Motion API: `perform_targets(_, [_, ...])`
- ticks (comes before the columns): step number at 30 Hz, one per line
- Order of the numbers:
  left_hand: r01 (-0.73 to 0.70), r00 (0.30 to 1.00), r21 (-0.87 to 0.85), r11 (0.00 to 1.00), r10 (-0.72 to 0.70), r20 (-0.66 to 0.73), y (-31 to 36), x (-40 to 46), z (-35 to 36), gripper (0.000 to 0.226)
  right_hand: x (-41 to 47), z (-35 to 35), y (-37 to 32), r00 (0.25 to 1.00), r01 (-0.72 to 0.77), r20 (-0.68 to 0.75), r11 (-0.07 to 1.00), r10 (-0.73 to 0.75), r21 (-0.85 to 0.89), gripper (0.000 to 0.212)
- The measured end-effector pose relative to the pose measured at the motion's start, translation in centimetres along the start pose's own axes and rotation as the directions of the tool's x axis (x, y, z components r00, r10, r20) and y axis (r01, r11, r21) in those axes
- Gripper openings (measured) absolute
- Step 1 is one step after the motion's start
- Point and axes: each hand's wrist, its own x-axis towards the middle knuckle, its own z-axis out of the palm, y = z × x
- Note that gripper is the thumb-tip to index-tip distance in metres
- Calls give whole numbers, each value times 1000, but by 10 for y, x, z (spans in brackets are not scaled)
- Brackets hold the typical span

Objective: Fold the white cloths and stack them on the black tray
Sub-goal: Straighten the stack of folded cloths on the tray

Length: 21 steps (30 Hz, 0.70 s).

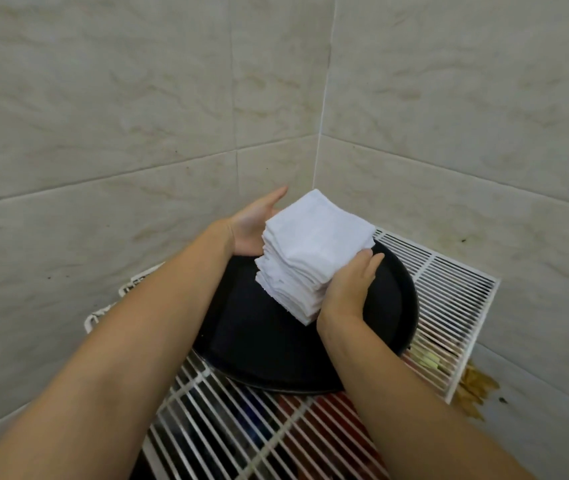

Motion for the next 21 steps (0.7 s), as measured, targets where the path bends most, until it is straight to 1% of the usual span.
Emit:
perform_targets(2, [12, 1000, 20, 1000, -12, -4, 0, -2, 5, 62, 1, 3, 3, 1000, 17, -7, 1000, -17, -25, 57])
perform_targets(6, [28, 997, 52, 998, -24, -73, -3, -5, 12, 57, 5, 4, 5, 1000, 30, 6, 999, -30, -34, 63])
perform_targets(8, [33, 994, 47, 998, -28, -110, -3, -8, 15, 60, 4, 2, -1, 998, -2, 56, 1000, 3, -21, 65])
perform_targets(10, [24, 986, 19, 1000, -20, -164, -5, -13, 14, 67, 16, -7, -12, 989, -91, 119, 996, 89, 10, 69])
perform_targets(11, [-13, 976, -24, 1000, 8, -217, -7, -16, 12, 70, 28, -15, -21, 976, -138, 173, 990, 135, 7, 72])
perform_targets(12, [-65, 956, -72, 995, 41, -289, -12, -19, 10, 71, 40, -21, -32, 957, -163, 245, 987, 158, 4, 69])
perform_targets(13, [-122, 926, -112, 986, 73, -371, -19, -23, 8, 72, 54, -25, -44, 933, -171, 316, 985, 171, -29, 57])
perform_targets(14, [-182, 883, -147, 972, 96, -460, -28, -27, 8, 72, 64, -27, -60, 895, -181, 401, 981, 195, -75, 49])
perform_targets(15, [-234, 838, -182, 955, 104, -536, -39, -29, 8, 72, 77, -26, -74, 840, -172, 494, 974, 223, -147, 52])
perform_targets(17, [-310, 755, -259, 915, 71, -652, -60, -33, 15, 72, 100, -12, -95, 699, -70, 665, 950, 265, -304, 62])
perform_targets(18, [-332, 720, -283, 900, 48, -692, -68, -34, 21, 72, 102, -4, -101, 609, -15, 728, 922, 315, -387, 65])
perform_targets(19, [-349, 697, -301, 888, 31, -716, -73, -34, 29, 72, 103, 3, -102, 533, 42, 760, 886, 372, -462, 66])
perform_targets(21, [-375, 686, -347, 860, 5, -728, -77, -30, 51, 71, 110, 15, -96, 421, 68, 779, 840, 465, -539, 72])
